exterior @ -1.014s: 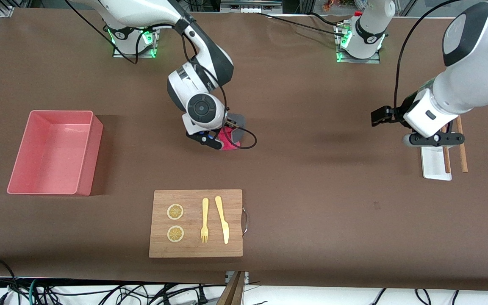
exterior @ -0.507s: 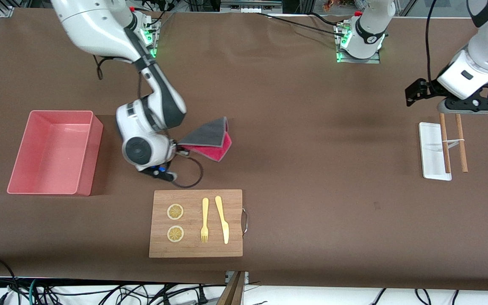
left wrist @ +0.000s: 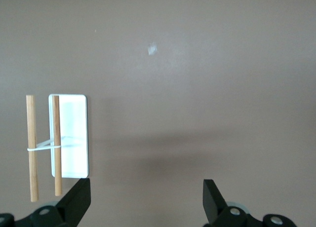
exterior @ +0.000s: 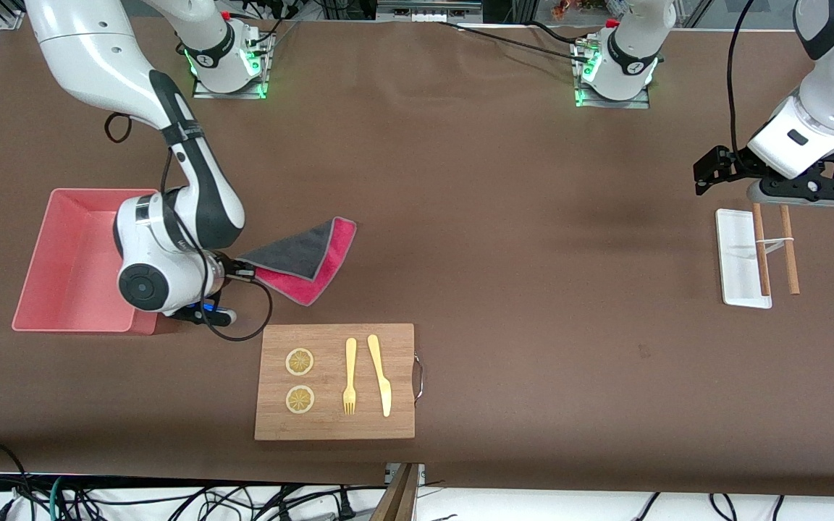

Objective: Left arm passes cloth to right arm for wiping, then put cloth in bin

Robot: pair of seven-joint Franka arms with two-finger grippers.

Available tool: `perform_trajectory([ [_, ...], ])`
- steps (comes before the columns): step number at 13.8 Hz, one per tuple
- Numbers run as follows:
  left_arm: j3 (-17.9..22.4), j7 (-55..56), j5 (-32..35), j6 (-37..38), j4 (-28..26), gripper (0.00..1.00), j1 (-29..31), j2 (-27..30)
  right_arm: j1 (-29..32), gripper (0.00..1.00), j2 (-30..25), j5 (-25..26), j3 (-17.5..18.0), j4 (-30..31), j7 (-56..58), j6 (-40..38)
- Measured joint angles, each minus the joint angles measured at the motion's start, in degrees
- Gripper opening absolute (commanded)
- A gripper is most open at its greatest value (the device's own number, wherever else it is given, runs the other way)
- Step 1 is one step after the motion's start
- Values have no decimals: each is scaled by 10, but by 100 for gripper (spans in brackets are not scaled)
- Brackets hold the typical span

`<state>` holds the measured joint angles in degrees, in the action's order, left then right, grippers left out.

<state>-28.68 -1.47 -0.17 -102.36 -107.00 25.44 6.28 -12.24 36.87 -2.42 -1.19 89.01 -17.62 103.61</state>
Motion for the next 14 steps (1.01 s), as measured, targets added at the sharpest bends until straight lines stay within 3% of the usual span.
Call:
perform_trajectory([
  [6,9,-1,0,0,12,100,-26,-13,1,0,-14,1,-46,-10,92,-13],
  [8,91,0,0,0,15,100,-120,-16,1,0,-20,1,-59,-10,125,-16],
  [11,275,0,0,1,15,100,-294,-18,1,0,-23,1,-73,-11,162,-16],
  [12,304,0,0,1,15,100,-320,-20,1,0,-24,1,-71,-11,158,-16],
  [14,317,0,7,1,15,100,-334,-25,1,0,-26,0,-49,-10,110,-16],
])
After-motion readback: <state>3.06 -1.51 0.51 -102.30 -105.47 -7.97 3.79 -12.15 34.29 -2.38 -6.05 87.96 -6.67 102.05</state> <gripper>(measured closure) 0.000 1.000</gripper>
